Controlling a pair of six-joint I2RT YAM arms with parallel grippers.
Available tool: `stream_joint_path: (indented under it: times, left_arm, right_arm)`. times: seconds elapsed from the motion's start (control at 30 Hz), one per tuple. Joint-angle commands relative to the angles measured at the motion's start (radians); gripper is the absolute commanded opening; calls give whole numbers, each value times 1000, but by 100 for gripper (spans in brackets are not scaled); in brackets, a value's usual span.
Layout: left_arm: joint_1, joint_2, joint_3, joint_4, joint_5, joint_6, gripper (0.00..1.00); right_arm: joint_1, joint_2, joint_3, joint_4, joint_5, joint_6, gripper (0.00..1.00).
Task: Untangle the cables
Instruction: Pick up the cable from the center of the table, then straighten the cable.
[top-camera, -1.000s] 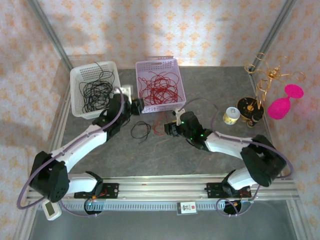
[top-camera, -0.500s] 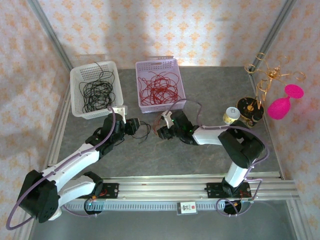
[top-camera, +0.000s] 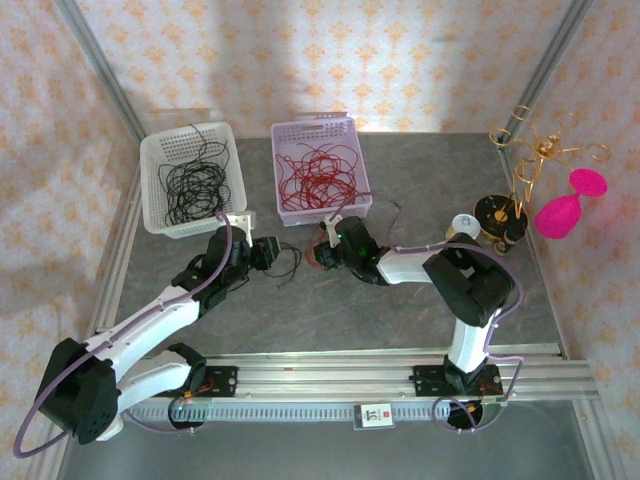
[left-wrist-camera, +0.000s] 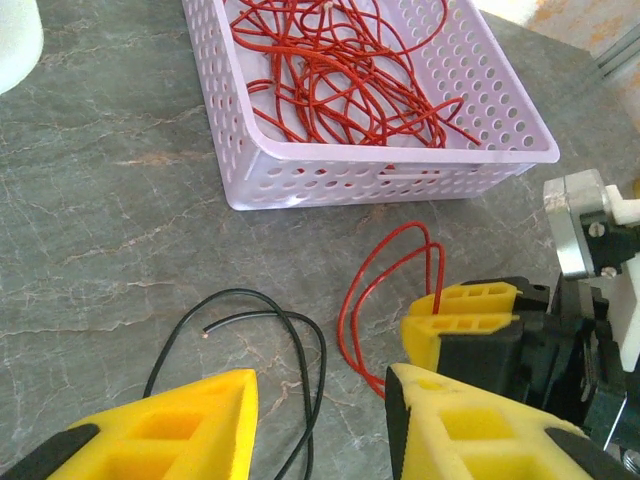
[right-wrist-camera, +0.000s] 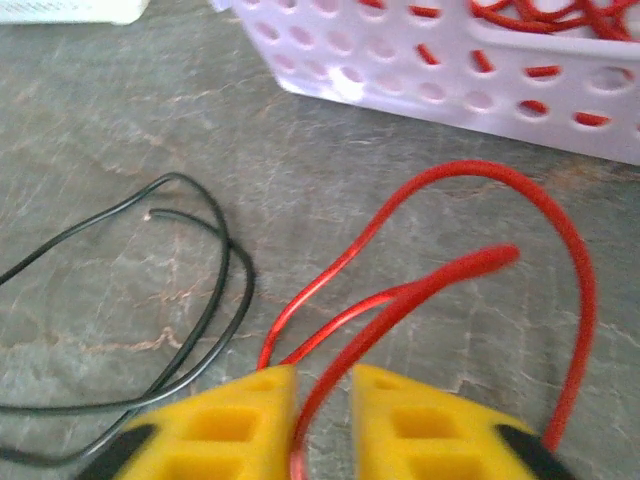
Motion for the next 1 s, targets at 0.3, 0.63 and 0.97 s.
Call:
stream_joint_path:
  times: [0.3,0.63,0.97]
  left_arm:
    - [-57,61,79,104,243,82,50]
    - [-66,118,30,343,375,44,47]
    - [-64,245,-1,521,429,233,57]
  right_arm:
    - [3,-389,-115,-56,69,-17,0]
    - [-48,-622,-78,-158,-50,-15,0]
    - [-82,-714,48,-223,-167,37,0]
